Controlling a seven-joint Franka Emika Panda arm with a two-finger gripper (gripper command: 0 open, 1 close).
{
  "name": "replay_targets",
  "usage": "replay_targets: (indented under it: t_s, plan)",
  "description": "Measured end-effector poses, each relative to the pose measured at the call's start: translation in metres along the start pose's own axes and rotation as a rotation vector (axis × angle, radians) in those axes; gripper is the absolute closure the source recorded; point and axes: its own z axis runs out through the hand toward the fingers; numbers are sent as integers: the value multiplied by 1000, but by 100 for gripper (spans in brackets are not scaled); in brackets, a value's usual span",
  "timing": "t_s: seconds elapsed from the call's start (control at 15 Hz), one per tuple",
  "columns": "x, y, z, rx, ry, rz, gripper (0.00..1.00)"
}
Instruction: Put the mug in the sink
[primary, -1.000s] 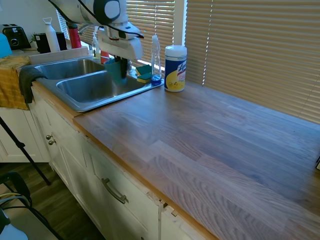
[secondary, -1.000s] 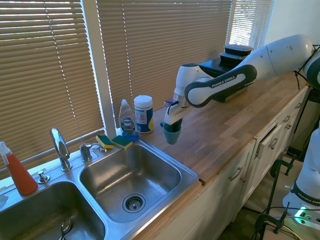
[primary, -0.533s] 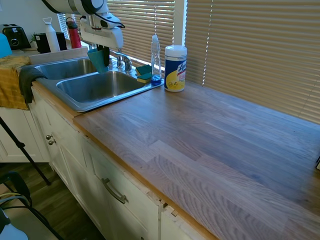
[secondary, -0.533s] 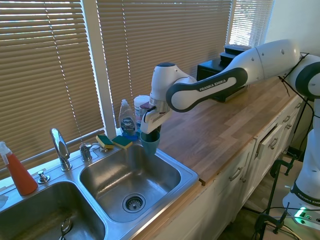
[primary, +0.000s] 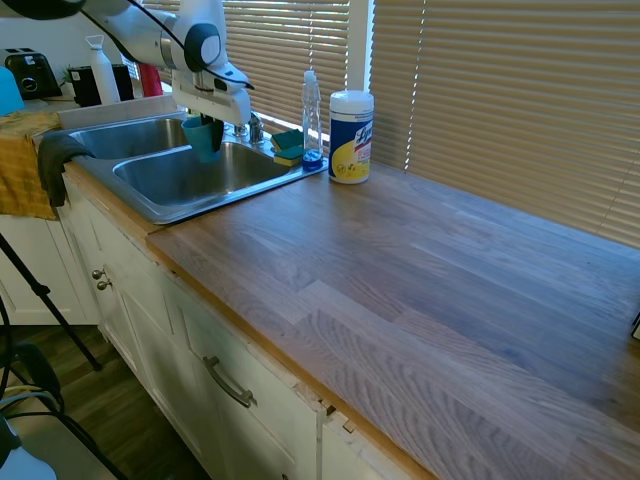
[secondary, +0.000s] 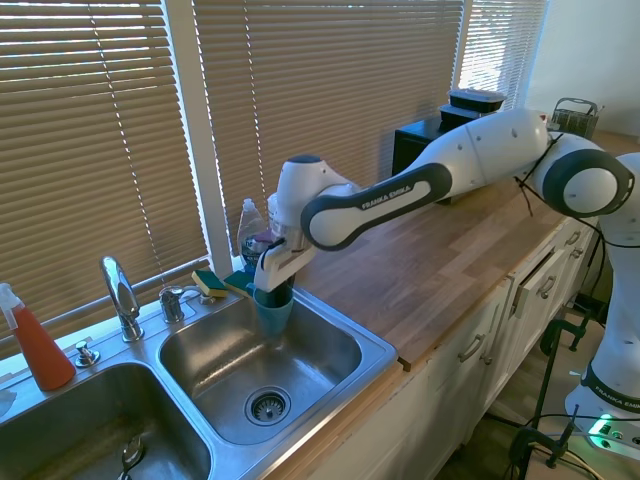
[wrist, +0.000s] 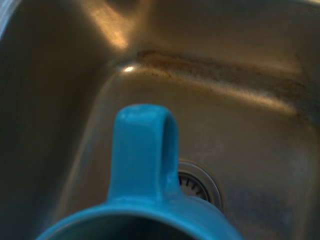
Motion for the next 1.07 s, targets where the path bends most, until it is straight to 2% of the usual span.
replay_targets:
  t_s: [0.4, 0.87, 1.07]
  plan:
    - [7, -26, 95, -1, -36, -22, 100]
    - [30, -24, 179, -89, -99, -3, 100]
    - [38, -21, 197, -120, -126, 5, 100]
